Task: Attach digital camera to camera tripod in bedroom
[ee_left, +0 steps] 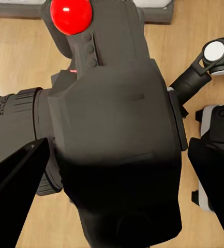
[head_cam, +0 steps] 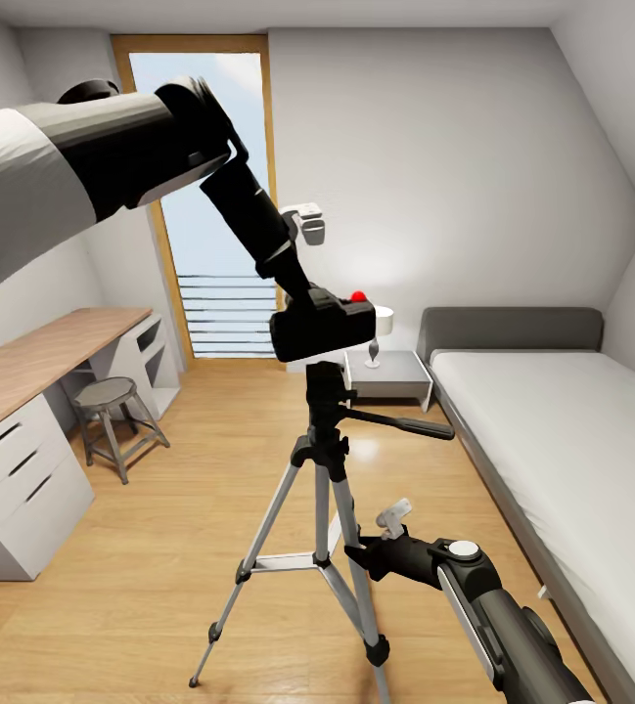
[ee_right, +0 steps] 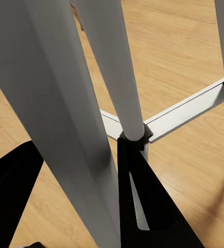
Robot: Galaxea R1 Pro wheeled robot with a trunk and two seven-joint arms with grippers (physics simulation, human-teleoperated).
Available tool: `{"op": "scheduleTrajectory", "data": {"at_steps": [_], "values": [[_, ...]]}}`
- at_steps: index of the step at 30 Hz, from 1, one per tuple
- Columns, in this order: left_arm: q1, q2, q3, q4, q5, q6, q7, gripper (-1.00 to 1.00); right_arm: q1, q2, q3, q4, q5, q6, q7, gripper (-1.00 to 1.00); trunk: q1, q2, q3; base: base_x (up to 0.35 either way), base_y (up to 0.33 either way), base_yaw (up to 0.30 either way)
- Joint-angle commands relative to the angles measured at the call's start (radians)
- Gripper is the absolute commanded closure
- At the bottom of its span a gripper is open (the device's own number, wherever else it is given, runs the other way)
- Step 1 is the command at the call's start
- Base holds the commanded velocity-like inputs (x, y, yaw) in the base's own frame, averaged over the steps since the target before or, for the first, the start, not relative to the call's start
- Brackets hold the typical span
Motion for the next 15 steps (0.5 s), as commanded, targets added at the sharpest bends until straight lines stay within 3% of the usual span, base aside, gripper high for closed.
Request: {"op": "scheduleTrajectory", "data": {"at_steps": [1,15], "values": [[-0.001,-0.002,-0.005,0.002,0.006,0.01,-0.001,1.0,-0.001,0.0,0.001,0.012,0.02,0.013,0.006,1.0,0.001,-0.002,-0.003,0.0,0.0,0.0],[0.061,-0.061,-0.004,0.086,0.008,-0.025,-0.002,1.0,-0.001,0.0,0.001,0.012,0.028,0.013,0.006,1.0,0.001,-0.002,-0.003,0.0,0.0,0.0]]}}
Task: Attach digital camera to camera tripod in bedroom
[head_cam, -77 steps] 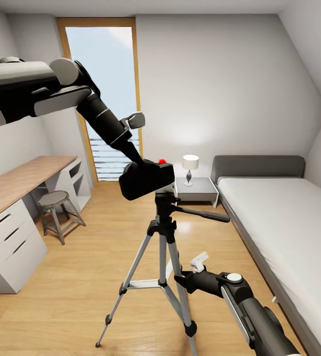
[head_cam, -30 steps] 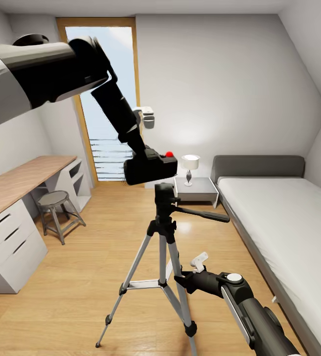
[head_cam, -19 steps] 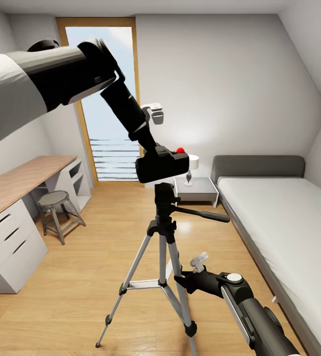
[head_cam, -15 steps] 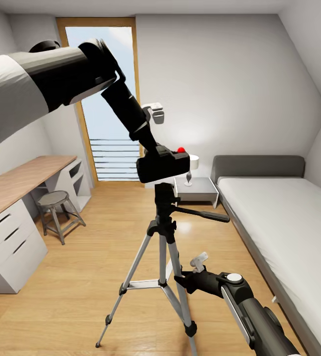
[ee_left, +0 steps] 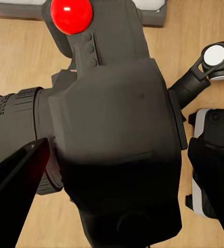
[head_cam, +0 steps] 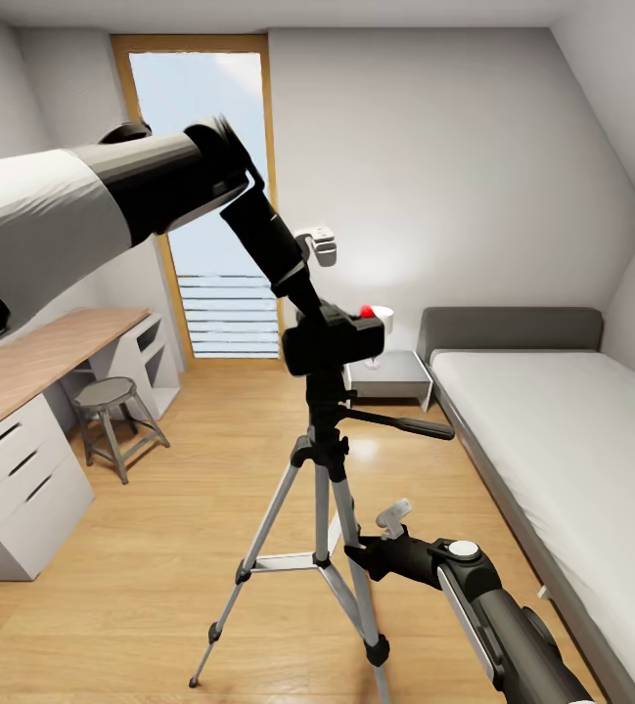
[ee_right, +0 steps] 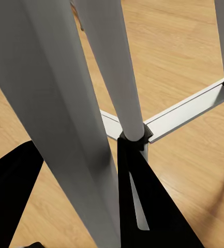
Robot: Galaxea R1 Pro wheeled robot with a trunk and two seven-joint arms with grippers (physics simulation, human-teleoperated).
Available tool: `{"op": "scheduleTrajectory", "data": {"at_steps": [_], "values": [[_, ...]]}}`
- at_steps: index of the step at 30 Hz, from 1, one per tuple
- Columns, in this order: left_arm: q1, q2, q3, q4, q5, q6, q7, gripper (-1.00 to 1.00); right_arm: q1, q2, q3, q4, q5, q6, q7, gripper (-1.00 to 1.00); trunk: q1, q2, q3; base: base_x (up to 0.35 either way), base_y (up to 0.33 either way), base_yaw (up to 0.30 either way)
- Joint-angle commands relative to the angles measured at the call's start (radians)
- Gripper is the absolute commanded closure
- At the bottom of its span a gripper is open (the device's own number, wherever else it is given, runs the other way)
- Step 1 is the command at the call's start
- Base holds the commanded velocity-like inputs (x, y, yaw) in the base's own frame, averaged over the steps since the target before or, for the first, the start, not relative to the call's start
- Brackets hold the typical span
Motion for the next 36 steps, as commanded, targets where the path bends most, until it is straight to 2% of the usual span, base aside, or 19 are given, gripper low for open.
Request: {"op": "scheduleTrajectory", "data": {"at_steps": [1,7,13,18,36], "values": [[0.002,-0.005,-0.006,0.005,0.006,0.007,-0.003,1.0,-0.001,-0.001,0.0,0.012,0.027,0.015,0.006,1.0,0.001,-0.002,-0.002,0.0,0.0,0.0],[0.016,-0.019,-0.009,0.017,0.002,-0.004,-0.003,1.0,-0.001,-0.001,0.0,0.012,0.027,0.015,0.006,1.0,0.001,-0.002,-0.002,0.0,0.0,0.0],[0.019,-0.021,-0.011,0.019,0.0,-0.007,-0.004,1.0,-0.001,-0.001,0.0,0.012,0.027,0.015,0.006,1.0,0.001,-0.002,-0.002,0.0,0.0,0.0],[0.019,-0.017,-0.013,0.02,-0.001,-0.02,-0.006,1.0,-0.001,-0.001,0.0,0.012,0.027,0.015,0.006,1.0,0.001,-0.002,-0.002,0.0,0.0,0.0],[0.02,-0.004,-0.016,0.02,-0.002,-0.132,-0.008,1.0,-0.001,-0.001,0.0,0.012,0.027,0.015,0.006,1.0,0.001,-0.002,-0.002,0.0,0.0,0.0]]}}
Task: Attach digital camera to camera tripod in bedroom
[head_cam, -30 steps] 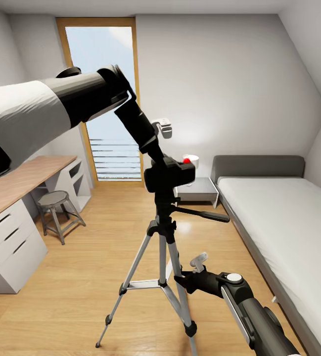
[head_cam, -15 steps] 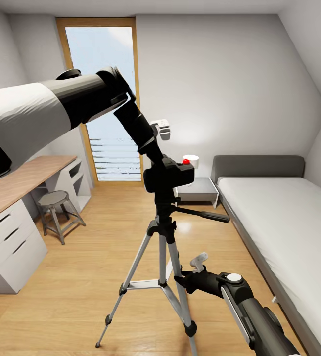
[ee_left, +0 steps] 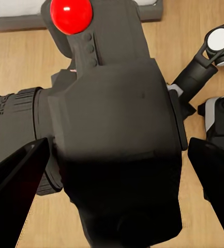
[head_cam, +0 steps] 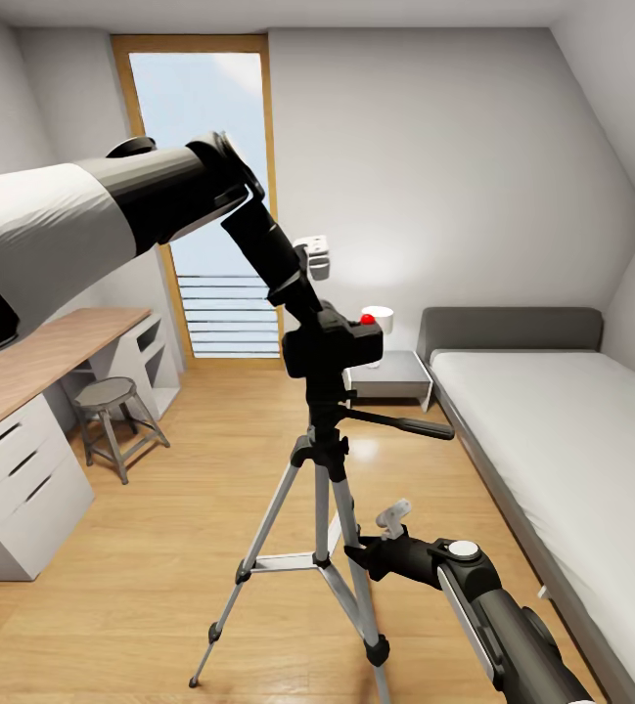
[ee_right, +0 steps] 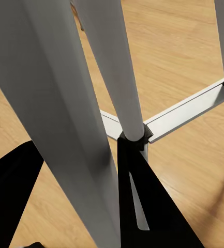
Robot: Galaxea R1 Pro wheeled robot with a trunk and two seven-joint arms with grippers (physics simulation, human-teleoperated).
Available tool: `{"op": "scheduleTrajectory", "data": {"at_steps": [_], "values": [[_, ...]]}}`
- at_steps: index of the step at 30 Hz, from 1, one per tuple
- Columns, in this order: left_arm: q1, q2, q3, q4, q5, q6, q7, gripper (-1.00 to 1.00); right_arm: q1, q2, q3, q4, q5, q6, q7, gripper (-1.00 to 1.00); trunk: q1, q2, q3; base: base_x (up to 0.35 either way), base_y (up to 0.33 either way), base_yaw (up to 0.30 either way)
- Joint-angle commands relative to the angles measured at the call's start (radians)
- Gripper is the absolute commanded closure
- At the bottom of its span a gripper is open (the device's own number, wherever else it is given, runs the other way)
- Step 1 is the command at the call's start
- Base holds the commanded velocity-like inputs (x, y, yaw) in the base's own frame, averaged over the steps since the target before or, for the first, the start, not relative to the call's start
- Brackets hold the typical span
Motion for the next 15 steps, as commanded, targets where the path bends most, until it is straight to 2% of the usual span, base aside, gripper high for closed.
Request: {"op": "scheduleTrajectory", "data": {"at_steps": [1,8,15], "values": [[-0.002,0.0,-0.007,0.0,0.007,0.003,-0.002,1.0,-0.001,-0.001,0.0,0.012,0.027,0.015,0.006,1.0,0.001,-0.002,-0.003,0.0,0.0,0.0],[-0.001,0.0,-0.007,0.0,0.007,-0.046,-0.004,1.0,-0.001,-0.001,0.0,0.012,0.029,0.015,0.006,1.0,0.001,-0.002,-0.003,0.0,0.0,0.0],[-0.002,0.002,-0.008,-0.007,0.007,-0.067,-0.004,1.0,-0.001,-0.001,0.0,0.012,0.03,0.015,0.006,1.0,0.001,-0.002,-0.003,0.0,0.0,0.0]]}}
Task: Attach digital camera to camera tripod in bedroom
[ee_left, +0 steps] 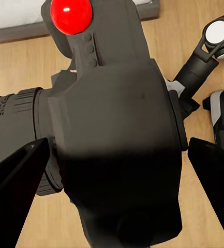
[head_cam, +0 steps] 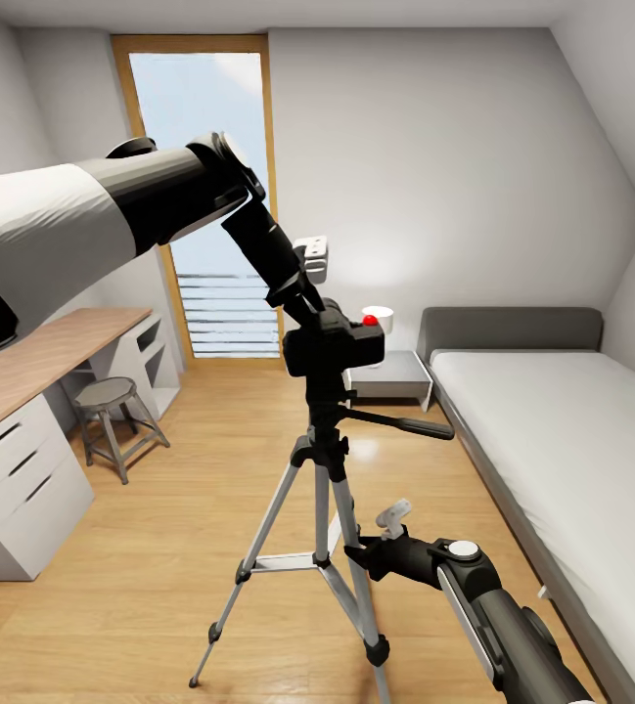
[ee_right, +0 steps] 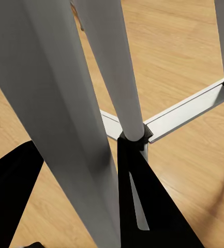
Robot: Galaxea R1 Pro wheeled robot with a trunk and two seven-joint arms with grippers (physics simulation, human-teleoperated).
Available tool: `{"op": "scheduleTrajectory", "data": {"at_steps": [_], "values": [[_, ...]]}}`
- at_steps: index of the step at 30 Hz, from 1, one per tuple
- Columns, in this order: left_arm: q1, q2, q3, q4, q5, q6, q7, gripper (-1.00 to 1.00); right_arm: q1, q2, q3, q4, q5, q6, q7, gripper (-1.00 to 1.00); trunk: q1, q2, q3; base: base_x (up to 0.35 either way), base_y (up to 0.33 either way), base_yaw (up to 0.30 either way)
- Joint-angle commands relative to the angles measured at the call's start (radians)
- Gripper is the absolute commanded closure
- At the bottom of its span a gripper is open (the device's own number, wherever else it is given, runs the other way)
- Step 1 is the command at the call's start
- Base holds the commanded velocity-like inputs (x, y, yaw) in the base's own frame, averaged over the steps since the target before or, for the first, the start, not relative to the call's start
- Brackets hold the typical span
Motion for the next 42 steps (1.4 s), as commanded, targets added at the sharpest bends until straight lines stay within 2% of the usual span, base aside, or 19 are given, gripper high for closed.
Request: {"op": "scheduleTrajectory", "data": {"at_steps": [1,9,17,38,39,42], "values": [[-0.003,0.0,-0.006,-0.001,0.008,0.008,-0.003,1.0,-0.001,-0.001,0.0,0.012,0.029,0.015,0.005,1.0,0.001,-0.002,-0.003,0.0,0.0,0.0],[-0.003,0.013,-0.009,-0.008,0.008,0.001,-0.003,1.0,-0.001,-0.001,0.0,0.013,0.029,0.015,0.005,1.0,0.001,-0.002,-0.003,0.0,0.0,0.0],[-0.003,0.016,-0.044,-0.008,0.008,0.0,-0.003,1.0,-0.001,-0.001,0.0,0.013,0.028,0.015,0.006,1.0,0.001,-0.002,-0.003,0.0,0.0,0.0],[-0.002,0.006,-0.055,-0.005,0.007,-0.001,-0.001,1.0,-0.001,-0.001,0.0,0.013,0.029,0.015,0.006,1.0,0.001,-0.002,-0.003,0.0,0.0,0.0],[-0.002,0.006,-0.055,-0.004,0.007,-0.001,-0.001,-1.0,-0.001,-0.001,0.0,0.013,0.029,0.015,0.006,1.0,0.001,-0.002,-0.003,0.0,0.0,0.0],[-0.001,0.007,-0.055,-0.001,0.008,-0.001,-0.001,-1.0,0.0,-0.001,0.0,0.013,0.029,0.015,0.006,1.0,0.001,-0.002,-0.003,0.0,0.0,0.0]]}}
